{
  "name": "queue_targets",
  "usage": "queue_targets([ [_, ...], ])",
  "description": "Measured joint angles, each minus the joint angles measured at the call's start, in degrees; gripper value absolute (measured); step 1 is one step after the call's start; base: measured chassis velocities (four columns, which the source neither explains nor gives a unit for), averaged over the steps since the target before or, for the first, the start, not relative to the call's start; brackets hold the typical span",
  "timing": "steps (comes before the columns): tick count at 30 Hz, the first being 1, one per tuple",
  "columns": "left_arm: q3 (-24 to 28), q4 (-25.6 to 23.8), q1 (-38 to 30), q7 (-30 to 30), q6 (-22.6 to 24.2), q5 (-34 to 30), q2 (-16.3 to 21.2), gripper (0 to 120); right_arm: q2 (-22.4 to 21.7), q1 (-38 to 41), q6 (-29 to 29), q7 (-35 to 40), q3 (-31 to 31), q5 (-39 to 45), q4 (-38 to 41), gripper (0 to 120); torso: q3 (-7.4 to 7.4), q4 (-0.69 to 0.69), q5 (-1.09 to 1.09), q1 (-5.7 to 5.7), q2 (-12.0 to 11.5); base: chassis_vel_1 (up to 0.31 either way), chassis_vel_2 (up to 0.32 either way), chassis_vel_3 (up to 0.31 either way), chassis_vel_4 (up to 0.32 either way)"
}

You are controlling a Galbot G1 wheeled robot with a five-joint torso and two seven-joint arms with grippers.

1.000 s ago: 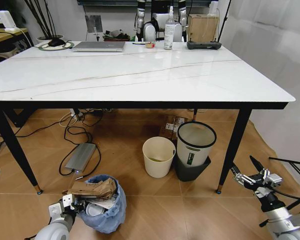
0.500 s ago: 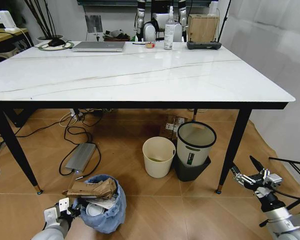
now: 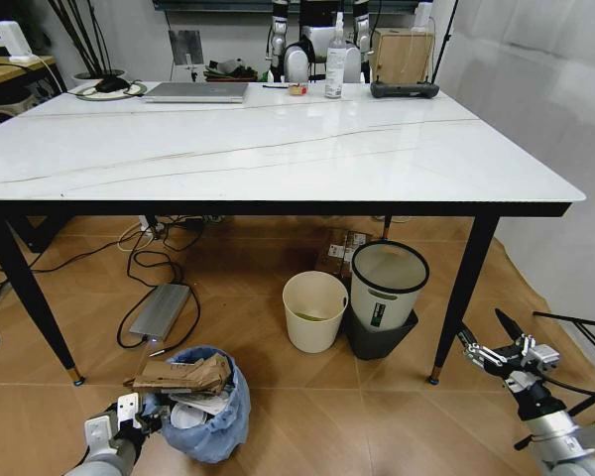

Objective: Pick up the trash bin and place the trash from the table into it.

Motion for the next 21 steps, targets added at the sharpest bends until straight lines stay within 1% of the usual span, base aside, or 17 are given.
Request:
queue_targets([
  [1,0.0,0.0,0.0,0.0,0.0,0.0,0.0,67,0.0,0.0,0.0,0.0,0.0,0.0,0.0,100,0.0,0.0,0.0,0.0,0.0,0.0,0.0,0.0,0.0],
  [3,-0.2,-0.7,0.7,-0.1,0.0,0.2,0.1,77,0.0,0.0,0.0,0.0,0.0,0.0,0.0,100,0.0,0.0,0.0,0.0,0.0,0.0,0.0,0.0,0.0],
  [5,-0.4,-1.4,1.5,-0.1,0.0,0.5,0.2,84,0.0,0.0,0.0,0.0,0.0,0.0,0.0,100,0.0,0.0,0.0,0.0,0.0,0.0,0.0,0.0,0.0],
  [7,-0.6,-1.8,2.0,-0.1,0.0,0.7,0.2,85,0.0,0.0,0.0,0.0,0.0,0.0,0.0,100,0.0,0.0,0.0,0.0,0.0,0.0,0.0,0.0,0.0],
  [8,-0.9,-2.7,3.0,0.0,-0.1,1.1,0.3,86,0.0,0.0,0.0,0.0,0.0,0.0,0.0,100,0.0,-0.01,0.0,0.0,0.0,0.0,0.0,0.0,0.0],
  [10,-1.4,-5.0,4.9,0.3,-0.2,2.1,0.5,94,0.0,0.0,0.0,0.0,0.0,0.0,0.0,100,0.0,0.0,0.0,0.0,0.0,0.0,0.0,0.0,0.0],
  [12,-2.1,-7.8,6.9,1.1,-0.9,4.6,0.3,97,0.0,0.0,0.0,0.0,0.0,0.0,0.0,100,0.0,0.0,0.0,0.0,0.0,0.0,0.0,0.0,0.0],
  [14,-2.7,-10.7,8.4,1.6,-1.7,6.6,-0.2,100,0.0,0.0,0.0,0.0,0.0,0.0,0.0,100,0.0,0.0,0.01,0.0,0.0,0.0,0.0,0.0,0.0],
  [15,-2.7,-10.7,8.4,1.6,-1.7,6.6,-0.2,100,0.0,0.0,0.0,0.0,0.0,0.0,0.0,100,0.0,0.0,0.01,0.0,0.0,0.0,0.0,0.0,0.0],
  [18,-3.3,-14.8,10.3,2.9,-3.1,9.3,-0.9,100,0.0,0.0,0.0,0.0,0.0,0.0,0.0,100,0.0,0.0,0.01,0.0,0.0,0.0,0.0,0.0,0.0],
  [21,-3.4,-16.9,10.7,3.7,-4.3,11.1,-1.1,100,0.0,0.0,0.0,0.0,0.0,0.0,0.0,100,0.0,0.0,0.01,0.0,0.0,0.0,0.0,0.0,0.0],
])
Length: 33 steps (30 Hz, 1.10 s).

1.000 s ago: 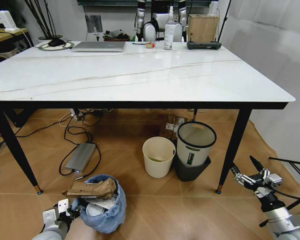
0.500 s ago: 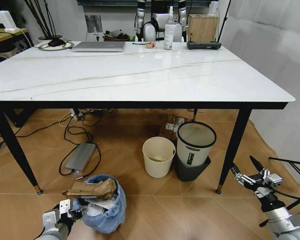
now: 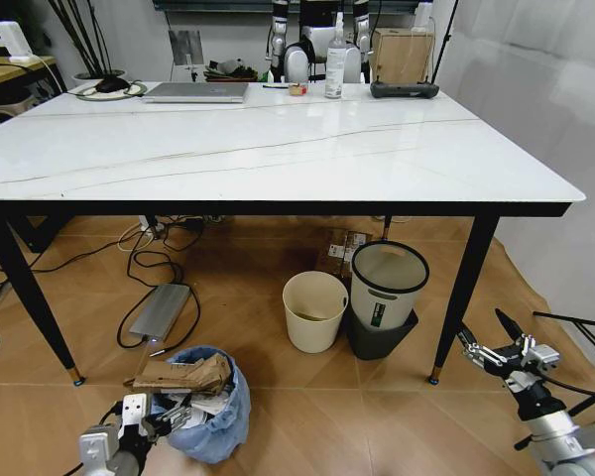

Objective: Pick up the trash bin and place the trash from the table into it.

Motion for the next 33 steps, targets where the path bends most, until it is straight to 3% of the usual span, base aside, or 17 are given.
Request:
queue_targets([
  [5,-0.2,-0.1,-0.6,2.2,-3.0,5.5,0.2,100,0.0,0.0,0.0,0.0,0.0,0.0,0.0,100,0.0,0.0,0.0,0.0,0.0,0.0,0.0,0.0,0.0],
  [9,-0.5,3.4,-2.3,7.4,-14.0,14.0,-0.8,100,0.0,0.0,0.0,0.0,0.0,0.0,0.0,100,0.01,-0.01,-0.01,0.0,0.0,0.0,0.0,0.0,0.0],
  [16,-0.2,2.9,-3.6,11.5,-23.4,18.1,-2.9,100,0.0,0.0,0.0,0.0,0.0,0.0,0.0,100,0.01,-0.01,-0.01,0.0,0.0,0.0,0.0,0.0,0.0],
  [27,0.4,2.9,-1.4,16.1,-32.8,23.8,-6.7,100,0.0,0.0,0.0,0.0,0.0,0.0,0.0,100,0.01,0.0,-0.01,0.0,0.0,0.0,0.0,0.0,0.0],
  [33,-0.1,3.5,-1.3,16.3,-33.5,23.8,-7.0,100,0.0,0.0,0.0,0.0,0.0,0.0,0.0,100,0.01,0.0,-0.01,0.0,0.0,0.0,0.0,0.0,0.0],
])
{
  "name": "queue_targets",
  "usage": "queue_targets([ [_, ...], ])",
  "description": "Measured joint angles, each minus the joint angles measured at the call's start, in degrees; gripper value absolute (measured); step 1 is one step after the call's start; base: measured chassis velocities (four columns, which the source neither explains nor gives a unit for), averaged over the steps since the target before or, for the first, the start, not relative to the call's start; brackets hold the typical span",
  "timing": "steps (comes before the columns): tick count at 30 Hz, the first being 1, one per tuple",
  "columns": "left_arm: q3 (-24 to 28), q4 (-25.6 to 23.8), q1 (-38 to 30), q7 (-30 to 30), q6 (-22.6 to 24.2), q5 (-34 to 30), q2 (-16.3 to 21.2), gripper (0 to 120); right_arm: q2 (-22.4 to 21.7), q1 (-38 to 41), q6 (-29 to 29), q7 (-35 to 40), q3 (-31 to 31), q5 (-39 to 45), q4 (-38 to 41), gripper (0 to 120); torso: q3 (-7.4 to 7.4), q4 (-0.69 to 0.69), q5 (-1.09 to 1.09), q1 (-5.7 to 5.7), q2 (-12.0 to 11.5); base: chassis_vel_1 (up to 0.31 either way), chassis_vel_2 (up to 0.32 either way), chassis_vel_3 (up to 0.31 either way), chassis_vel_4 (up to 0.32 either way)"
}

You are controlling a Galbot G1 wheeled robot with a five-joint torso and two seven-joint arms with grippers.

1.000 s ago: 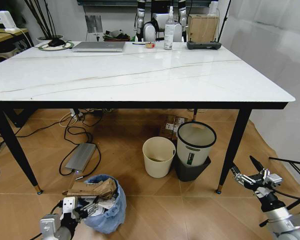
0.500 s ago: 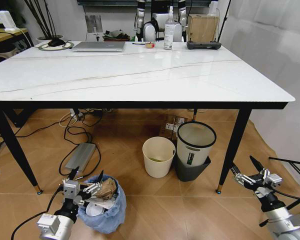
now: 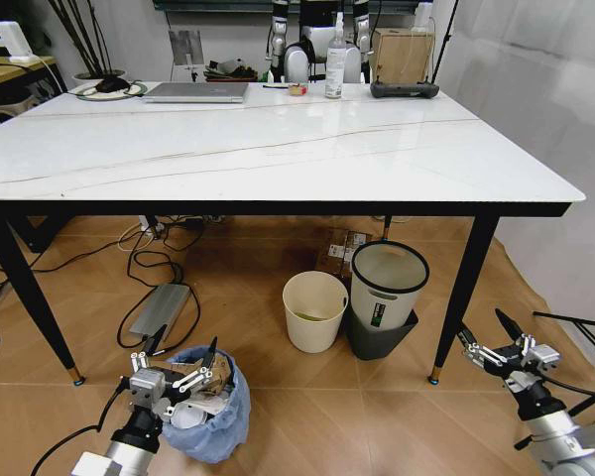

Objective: Pick up the trash bin and place the trash from the table into it.

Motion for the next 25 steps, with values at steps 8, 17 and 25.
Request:
queue_targets([
  [8,0.0,0.0,0.0,0.0,0.1,-0.2,0.0,100,0.0,0.0,0.0,0.0,0.0,0.0,0.0,100,0.0,0.0,0.0,0.0,0.0,0.0,0.0,0.0,0.0],
  [17,0.0,0.1,0.0,-0.1,0.3,-0.3,0.1,100,0.0,0.0,0.0,0.0,0.0,0.0,0.0,100,0.0,0.0,0.0,0.0,0.0,0.0,0.0,0.0,0.0],
  [25,0.0,0.1,0.0,-0.2,0.4,-0.3,0.1,100,0.0,0.0,0.0,0.0,0.0,0.0,0.0,100,0.0,0.0,0.0,0.0,0.0,0.0,0.0,0.0,0.0],
])
